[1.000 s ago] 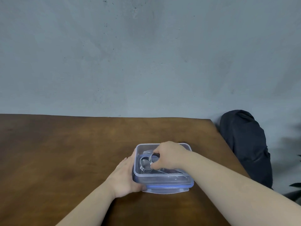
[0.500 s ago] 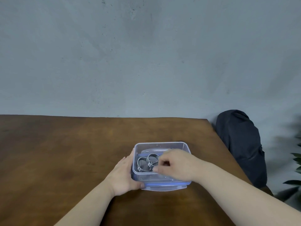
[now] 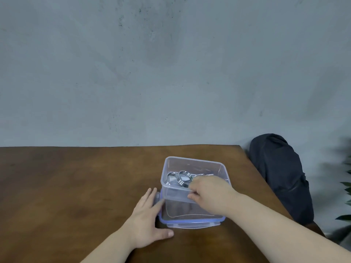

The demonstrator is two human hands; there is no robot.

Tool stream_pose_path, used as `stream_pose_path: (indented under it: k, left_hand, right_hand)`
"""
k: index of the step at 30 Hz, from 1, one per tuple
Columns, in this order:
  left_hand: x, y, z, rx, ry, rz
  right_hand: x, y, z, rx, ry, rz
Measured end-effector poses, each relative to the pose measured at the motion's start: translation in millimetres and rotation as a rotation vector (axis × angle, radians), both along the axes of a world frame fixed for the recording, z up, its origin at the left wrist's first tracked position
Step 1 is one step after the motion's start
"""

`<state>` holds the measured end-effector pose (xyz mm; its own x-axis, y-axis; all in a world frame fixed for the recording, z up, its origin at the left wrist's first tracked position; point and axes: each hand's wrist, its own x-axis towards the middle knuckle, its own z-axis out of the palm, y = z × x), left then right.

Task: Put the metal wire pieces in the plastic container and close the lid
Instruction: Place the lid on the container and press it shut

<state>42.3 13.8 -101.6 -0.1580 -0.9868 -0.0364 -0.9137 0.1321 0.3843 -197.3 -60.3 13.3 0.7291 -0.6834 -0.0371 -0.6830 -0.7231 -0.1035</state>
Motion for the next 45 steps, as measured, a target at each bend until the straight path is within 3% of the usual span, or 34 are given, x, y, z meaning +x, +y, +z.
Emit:
stream_pose_path:
  k: [6, 14, 23, 26, 29, 32, 35, 37, 39, 41, 45]
  left_hand:
    - [-4.4, 9.5, -9.8, -0.39, -0.218, -0.269]
    - [-3.1, 21.1, 1.0, -0.421, -0.178, -0.378]
    - [6.8, 56.1, 71.4, -0.375, 0.271, -0.323]
    - [3.8, 56.2, 81.1, -0.37, 0.488, -0.208]
    - [-1.8, 48.3, 80.4, -0.455, 0.587, -0.082]
    - [-10.2, 36.8, 81.8, -0.517, 0.71, 0.109]
    - [-19.7, 19.4, 89.1, -0.54, 0.803, 0.373]
    - [-26.8, 5.3, 97.7, -0.578, 0.805, 0.521]
    - [-32.3, -9.8, 106.2, -0.58, 0.849, 0.615]
    - [-36.8, -25.4, 111.9, -0.52, 0.902, 0.68]
    - [-42.9, -48.6, 120.1, -0.376, 0.903, 0.679]
  right_hand:
    - [-1.1, -20.4, 8.7, -0.013, -0.012, -0.037]
    - [5.0, -36.5, -1.7, -0.019, -0.001, -0.029]
    - [-2.0, -43.3, -15.0, -0.008, 0.047, 0.031]
    - [-3.4, -43.3, -20.2, -0.019, 0.09, 0.023]
    - [-3.6, -44.1, -26.4, 0.011, 0.109, 0.023]
    - [-14.1, -46.5, -24.0, 0.111, -0.105, -0.017]
    - [-30.4, -45.8, -12.7, 0.481, -0.736, -0.194]
    - [-39.5, -39.5, -5.0, 0.771, -1.03, -0.176]
    - [-47.2, -28.3, 2.8, 0.862, -1.119, -0.085]
    - [-52.9, -14.9, 10.8, 0.788, -1.141, -0.069]
    - [-50.6, -12.4, 15.3, 0.571, -1.115, -0.272]
